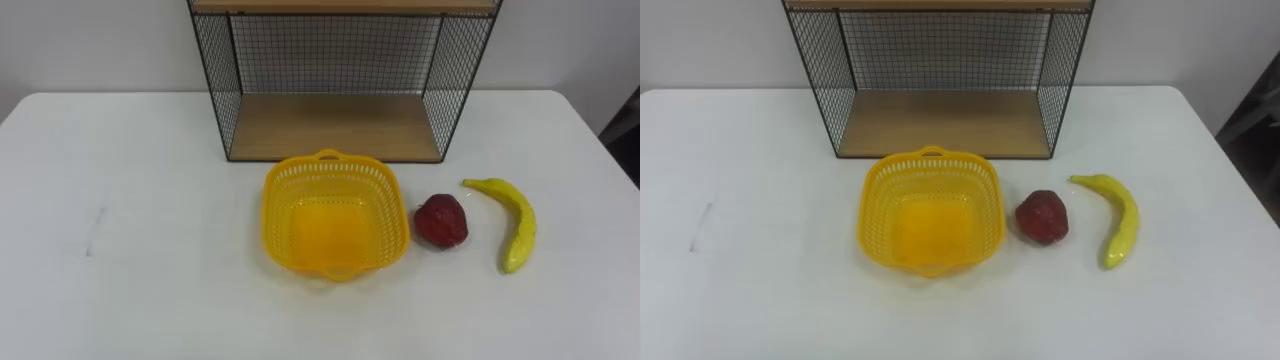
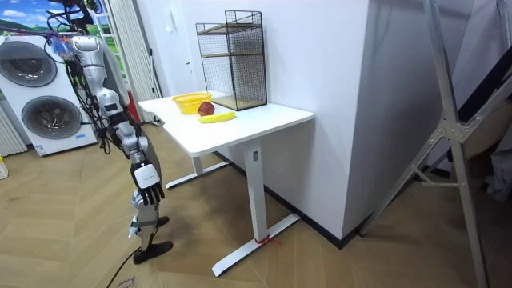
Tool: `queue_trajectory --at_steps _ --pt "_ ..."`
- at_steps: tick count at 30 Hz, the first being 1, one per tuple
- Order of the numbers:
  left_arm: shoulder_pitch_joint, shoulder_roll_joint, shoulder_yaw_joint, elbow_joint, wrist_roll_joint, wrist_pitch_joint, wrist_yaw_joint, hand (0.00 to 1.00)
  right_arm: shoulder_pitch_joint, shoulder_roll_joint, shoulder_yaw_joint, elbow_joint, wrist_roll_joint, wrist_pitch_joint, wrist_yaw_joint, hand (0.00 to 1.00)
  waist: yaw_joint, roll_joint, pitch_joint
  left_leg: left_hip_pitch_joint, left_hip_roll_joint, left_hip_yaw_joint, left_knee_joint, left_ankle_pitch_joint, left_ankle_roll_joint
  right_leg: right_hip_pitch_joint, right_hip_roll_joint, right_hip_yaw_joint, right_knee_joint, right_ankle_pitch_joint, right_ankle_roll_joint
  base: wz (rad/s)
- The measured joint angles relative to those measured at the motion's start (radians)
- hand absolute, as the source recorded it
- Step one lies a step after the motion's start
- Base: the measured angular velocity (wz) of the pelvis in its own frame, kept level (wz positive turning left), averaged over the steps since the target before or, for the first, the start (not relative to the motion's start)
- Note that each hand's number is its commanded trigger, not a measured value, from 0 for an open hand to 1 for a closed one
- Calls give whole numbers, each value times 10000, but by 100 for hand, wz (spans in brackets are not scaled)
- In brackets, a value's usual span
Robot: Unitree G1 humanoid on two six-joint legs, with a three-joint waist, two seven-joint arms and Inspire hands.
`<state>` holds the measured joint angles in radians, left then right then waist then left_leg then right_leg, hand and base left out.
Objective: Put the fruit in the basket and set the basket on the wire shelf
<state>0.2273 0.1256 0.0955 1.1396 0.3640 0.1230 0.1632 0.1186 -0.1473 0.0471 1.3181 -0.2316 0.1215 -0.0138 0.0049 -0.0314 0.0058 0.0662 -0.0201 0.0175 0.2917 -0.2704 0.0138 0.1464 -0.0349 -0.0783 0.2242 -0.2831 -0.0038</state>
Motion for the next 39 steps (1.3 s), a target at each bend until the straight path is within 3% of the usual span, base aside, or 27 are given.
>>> queue_trajectory --at_steps 10,14,18,22,30,35,39 --pt "-12 -1 5 -10 -6 -25 30 0 -17 0 -29 -10 12 -99 -526 0 17 16 -8 28 42 105 -23 0 0 -4 29 70 -18 42 -9 -1" --pt "-36 0 13 -17 2 -70 100 0 -45 -6 -49 -48 1359 -189 -857 0 107 1 -4 64 88 241 -94 1 -1 -55 64 228 -17 58 -16 -10" --pt "-15 2 122 -10 -5 -140 188 0 -71 1 -963 -36 4318 -403 -1027 0 0 -22 1 65 81 254 -120 0 -1 -61 68 265 -57 93 -1 -2" --pt "121 -33 845 -25 1 -384 375 0 96 1 -2315 -375 8193 -701 -1159 0 -113 -40 -3 131 96 365 -220 1 -2 -52 91 389 -44 127 5 -8" --pt "452 49 2176 -181 -47 -875 830 0 267 -17 -5508 -1004 12930 -1130 -2075 0 -692 -29 -20 223 98 476 -210 1 1 -7 80 390 -31 184 38 -3" --pt "580 131 2206 -294 -491 -1075 1072 0 369 -97 -6585 -3005 13044 -1478 -3790 0 -902 -16 -63 142 109 605 -242 17 31 -146 92 560 -21 204 69 -10" --pt "592 122 2135 -440 -448 -1129 1114 0 273 -236 -7004 -5590 10952 -1784 -5883 0 -1006 -58 -78 122 48 624 -414 111 108 -251 57 643 -13 248 134 0"
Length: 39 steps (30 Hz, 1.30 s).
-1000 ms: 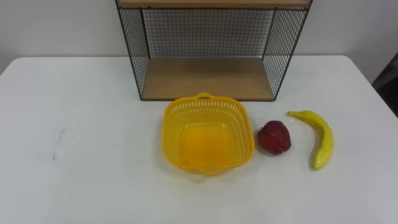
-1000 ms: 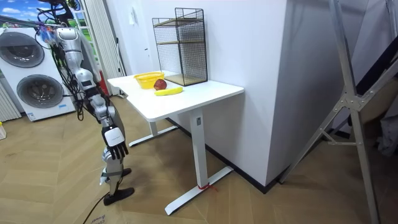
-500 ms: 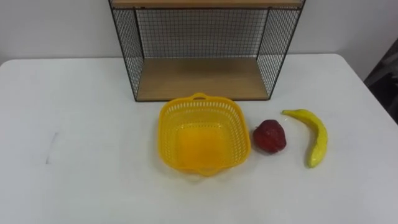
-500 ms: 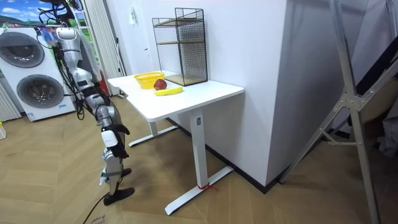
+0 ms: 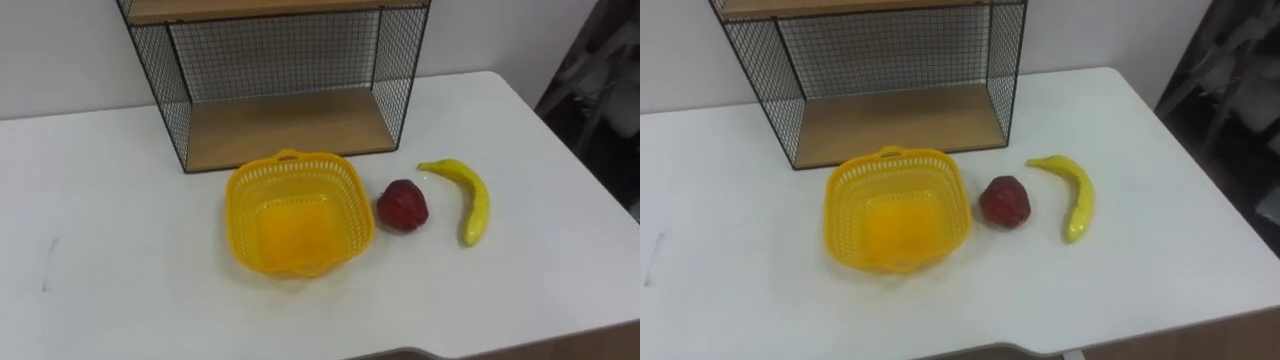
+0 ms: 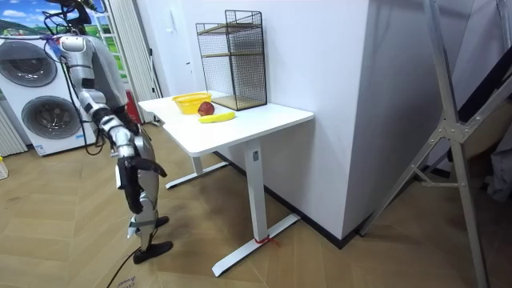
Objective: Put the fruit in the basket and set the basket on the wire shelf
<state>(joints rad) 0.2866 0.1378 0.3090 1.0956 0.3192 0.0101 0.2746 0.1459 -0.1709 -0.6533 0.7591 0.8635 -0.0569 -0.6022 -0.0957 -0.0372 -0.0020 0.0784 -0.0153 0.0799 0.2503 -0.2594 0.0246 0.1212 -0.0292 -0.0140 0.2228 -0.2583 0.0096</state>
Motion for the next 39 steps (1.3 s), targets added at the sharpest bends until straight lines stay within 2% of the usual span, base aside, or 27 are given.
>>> queue_trajectory --at_steps 1,4,5,7,10,12,18,20,24,27,29,32,35,39 --pt "21 -1 -32 -73 -2 -1 1 0 -42 -3 4 -485 -367 -10 -323 0 -37 -3 1 -29 1 8 7 2 2 -17 3 22 -3 6 6 -6" --pt "102 61 -433 -165 -2 10 5 0 -325 -77 39 -3400 -2402 -147 -2033 0 -75 -65 -4 -145 -6 19 57 41 11 -173 4 32 -19 61 13 -1" --pt "102 65 -497 -187 3 7 4 0 -355 -123 54 -3811 -2726 -188 -2240 0 -62 -80 -3 -165 -4 17 56 52 11 -171 6 21 -20 85 11 0" --pt "107 73 -577 -253 39 -16 5 0 -332 -308 345 -5217 -4317 -426 -2898 0 99 -121 17 -228 12 13 66 56 8 -224 15 -7 -32 115 -3 0" --pt "94 89 -832 -298 -15 -46 10 0 -314 -378 859 -6808 -5706 -660 -3395 0 247 -154 17 -320 30 1 69 57 6 -323 10 -118 -29 152 -7 0" --pt "69 99 -1073 -303 -30 -64 9 0 -312 -512 1255 -7084 -6579 -783 -3427 0 324 -150 24 -317 30 7 61 57 6 -316 7 -159 -27 162 -6 0" --pt "2 96 -1398 -320 -23 -123 -61 0 -225 -559 2641 -8223 -6994 -802 -2396 0 741 -124 45 -214 67 142 -19 58 6 -315 11 -143 -37 187 -17 -6" --pt "10 103 -1397 -329 -27 -122 -106 0 -226 -713 3184 -8238 -7006 -801 -1938 0 791 -117 51 -153 69 139 -68 59 4 -263 13 -156 -39 190 -17 -2" --pt "18 110 -1725 -324 -19 -97 -284 0 -247 -729 4080 -8237 -7124 -793 -751 0 891 -92 61 -164 62 21 -107 59 3 -262 11 -203 -40 190 -17 2" --pt "16 109 -1785 -348 -8 -97 -315 0 -247 -729 4546 -8236 -7399 -775 -73 0 1034 -44 28 -264 68 5 -107 69 -13 -349 22 -219 -39 192 -21 2" --pt "28 111 -1805 -379 1 -93 -318 0 -246 -733 4782 -8236 -7484 -775 308 0 1035 -42 23 -320 65 2 -92 85 -17 -359 19 -243 -44 195 -26 5" --pt "176 120 -2202 -546 1 -90 -330 0 -251 -732 5338 -7966 -7492 -779 982 0 1064 -22 30 -278 61 4 -88 87 -17 -289 14 -247 -189 227 -26 1" --pt "142 132 -2525 -556 0 -88 -490 0 -249 -725 5980 -7264 -7572 -772 1781 0 1071 19 73 -156 55 0 -139 87 -16 -102 12 -265 -384 287 -21 0" --pt "74 137 -2540 -584 10 -89 -652 0 -248 -715 6362 -6933 -7766 -733 2821 0 1058 34 72 -146 53 2 -158 88 -16 -97 10 -271 -385 287 -21 0"
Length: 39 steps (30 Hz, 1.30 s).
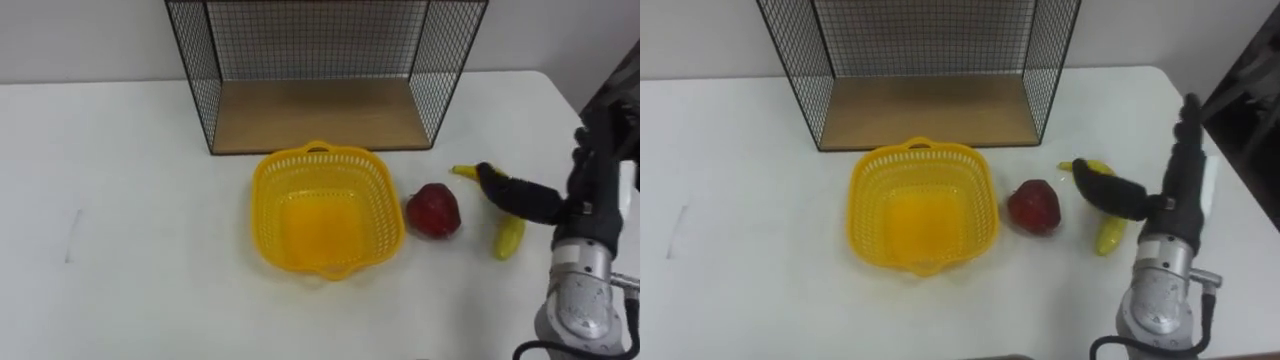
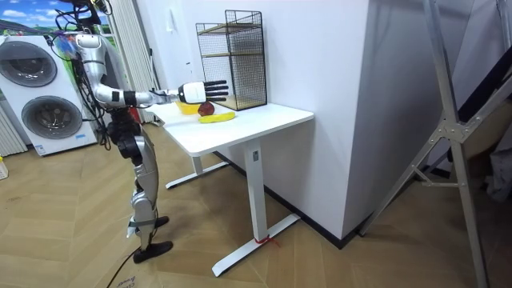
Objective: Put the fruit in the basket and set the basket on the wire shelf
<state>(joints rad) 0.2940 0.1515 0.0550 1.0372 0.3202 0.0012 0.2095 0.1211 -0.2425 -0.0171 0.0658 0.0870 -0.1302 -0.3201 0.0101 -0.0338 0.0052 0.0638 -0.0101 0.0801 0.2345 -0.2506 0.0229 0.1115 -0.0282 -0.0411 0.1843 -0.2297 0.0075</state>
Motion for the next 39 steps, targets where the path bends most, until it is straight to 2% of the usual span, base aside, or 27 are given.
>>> queue_trajectory --at_steps 9,14,19,31,39 --pt "-199 -1 -2 19 0 4 -84 0 0 19 162 349 -604 0 942 0 136 -148 -11 68 2 -2 2 1 1 65 -6 -52 -6 8 -1 0" --pt "-307 -2 0 22 -3 1 -65 0 33 31 273 526 -597 1 1283 0 208 -137 -18 10 4 -11 22 16 22 39 -22 -205 -7 51 16 1" --pt "-290 -2 7 29 -1 0 -38 0 86 40 282 526 -600 1 1303 0 228 -132 -24 2 1 -36 34 28 41 76 -44 -463 -6 102 30 0" --pt "-288 -2 29 59 1 1 -24 0 96 42 324 527 -602 1 1343 0 252 -54 -79 25 -3 -16 42 44 59 126 -54 -509 -10 137 39 0" --pt "-286 -2 68 182 74 6 -49 0 96 45 337 892 -707 1 1626 0 263 -49 -64 128 -2 -25 41 46 61 239 -54 -563 -23 140 38 0"
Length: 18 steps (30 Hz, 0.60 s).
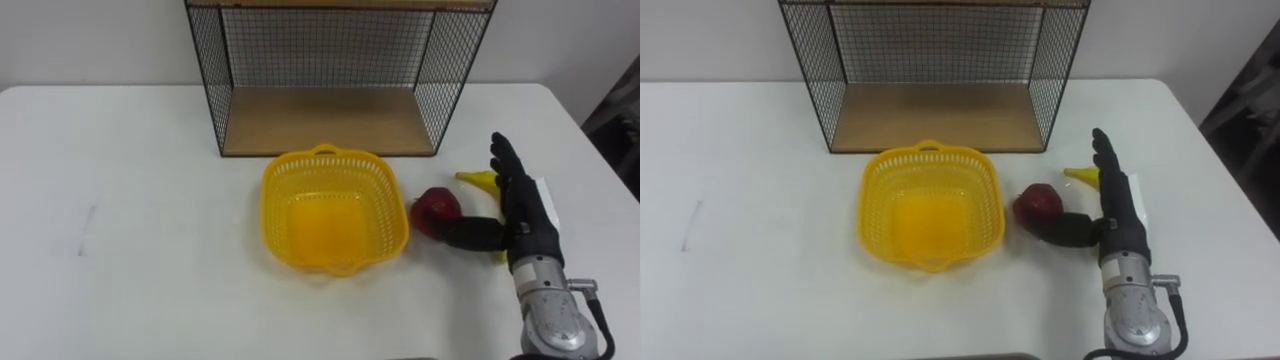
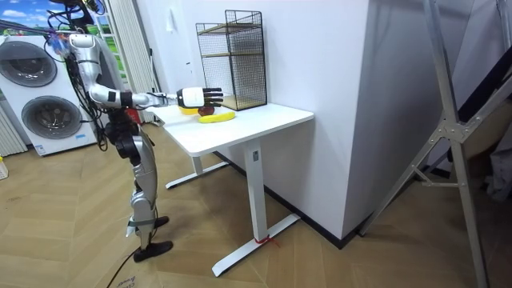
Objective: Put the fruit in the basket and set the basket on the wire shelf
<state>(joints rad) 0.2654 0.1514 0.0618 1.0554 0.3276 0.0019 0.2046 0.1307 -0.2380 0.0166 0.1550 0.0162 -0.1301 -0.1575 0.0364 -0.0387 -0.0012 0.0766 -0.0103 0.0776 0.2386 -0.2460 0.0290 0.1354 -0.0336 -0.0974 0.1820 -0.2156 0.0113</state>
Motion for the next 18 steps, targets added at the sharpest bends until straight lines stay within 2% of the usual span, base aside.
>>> queue_trajectory --at_steps 5,6,11,18 --pt "12 17 -6 41 -3 125 0 0 -14 -8 3 380 11 4 -26 0 -16 -40 64 8 -7 -151 -32 -2 -1 58 -7 -182 -1 0 0 6" --pt "1 17 11 41 4 182 -7 0 -16 -11 1 604 -11 20 -33 0 7 -109 38 -5 -12 -222 -26 -2 -1 57 -7 -225 1 0 0 11" --pt "14 18 38 40 7 237 -41 0 -114 -46 1 1232 -673 209 -52 0 25 -172 27 -103 -20 -264 1 1 -3 61 -11 -288 12 1 0 4" --pt "31 58 132 33 3 237 -291 0 -656 -312 2 2019 -1070 219 95 0 90 -204 44 -11 -26 -276 -8 68 -22 77 -20 -331 -79 11 -17 1"
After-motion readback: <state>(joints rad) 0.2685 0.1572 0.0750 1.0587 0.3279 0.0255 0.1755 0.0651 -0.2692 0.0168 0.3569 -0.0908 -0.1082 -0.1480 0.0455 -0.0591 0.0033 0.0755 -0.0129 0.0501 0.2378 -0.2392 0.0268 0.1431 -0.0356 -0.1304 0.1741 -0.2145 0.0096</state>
